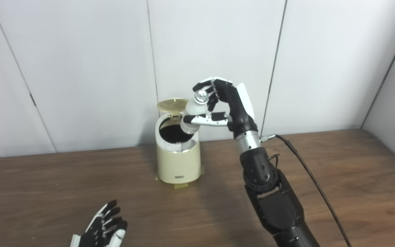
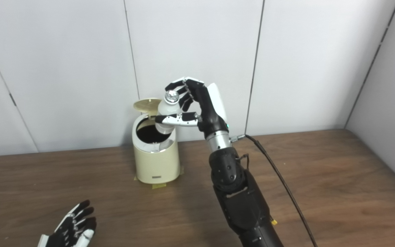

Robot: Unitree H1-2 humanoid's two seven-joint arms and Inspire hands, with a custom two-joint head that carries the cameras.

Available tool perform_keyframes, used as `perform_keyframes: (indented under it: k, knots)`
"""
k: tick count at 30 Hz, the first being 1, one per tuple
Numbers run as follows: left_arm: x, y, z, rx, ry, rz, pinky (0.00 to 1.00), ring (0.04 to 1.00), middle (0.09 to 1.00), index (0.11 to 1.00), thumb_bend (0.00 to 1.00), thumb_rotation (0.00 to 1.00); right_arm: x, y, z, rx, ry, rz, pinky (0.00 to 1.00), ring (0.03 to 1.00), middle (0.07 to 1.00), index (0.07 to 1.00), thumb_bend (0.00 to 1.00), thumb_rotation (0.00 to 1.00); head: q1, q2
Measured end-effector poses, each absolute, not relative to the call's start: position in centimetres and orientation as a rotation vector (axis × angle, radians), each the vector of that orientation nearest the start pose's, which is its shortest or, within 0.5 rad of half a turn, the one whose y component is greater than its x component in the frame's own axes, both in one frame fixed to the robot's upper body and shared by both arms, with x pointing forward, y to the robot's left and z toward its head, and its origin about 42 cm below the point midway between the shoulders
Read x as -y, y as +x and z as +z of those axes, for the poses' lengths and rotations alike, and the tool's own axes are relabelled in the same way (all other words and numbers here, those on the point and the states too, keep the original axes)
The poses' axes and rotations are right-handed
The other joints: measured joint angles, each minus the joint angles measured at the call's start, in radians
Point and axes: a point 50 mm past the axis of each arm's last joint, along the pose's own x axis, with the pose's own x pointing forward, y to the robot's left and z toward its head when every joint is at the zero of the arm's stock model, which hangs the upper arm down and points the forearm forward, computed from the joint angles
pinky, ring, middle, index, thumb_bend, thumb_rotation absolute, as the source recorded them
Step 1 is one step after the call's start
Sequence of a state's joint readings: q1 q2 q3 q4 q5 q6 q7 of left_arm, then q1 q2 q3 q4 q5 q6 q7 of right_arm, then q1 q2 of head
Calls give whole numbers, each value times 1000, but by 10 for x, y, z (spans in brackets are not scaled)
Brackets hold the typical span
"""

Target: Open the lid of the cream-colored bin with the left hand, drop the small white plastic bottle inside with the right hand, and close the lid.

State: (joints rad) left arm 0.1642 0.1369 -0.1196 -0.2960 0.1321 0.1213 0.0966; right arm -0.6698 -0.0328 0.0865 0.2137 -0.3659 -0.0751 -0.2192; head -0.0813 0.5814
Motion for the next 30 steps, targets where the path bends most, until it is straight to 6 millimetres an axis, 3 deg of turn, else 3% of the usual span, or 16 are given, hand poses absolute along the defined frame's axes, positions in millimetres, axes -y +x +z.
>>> perform_keyframes:
  k: [19, 30]
  knots:
    - [-217, 225, 127, 33, 276, 27, 644, 768, 831, 889, 556, 566, 126, 471, 261, 530, -283, -64, 260, 342, 426, 531, 519, 0, 32, 11]
    - [-214, 222, 129, 28, 274, 20, 647, 768, 830, 889, 573, 577, 101, 470, 252, 538, -201, -107, 263, 338, 427, 530, 519, 0, 23, 15]
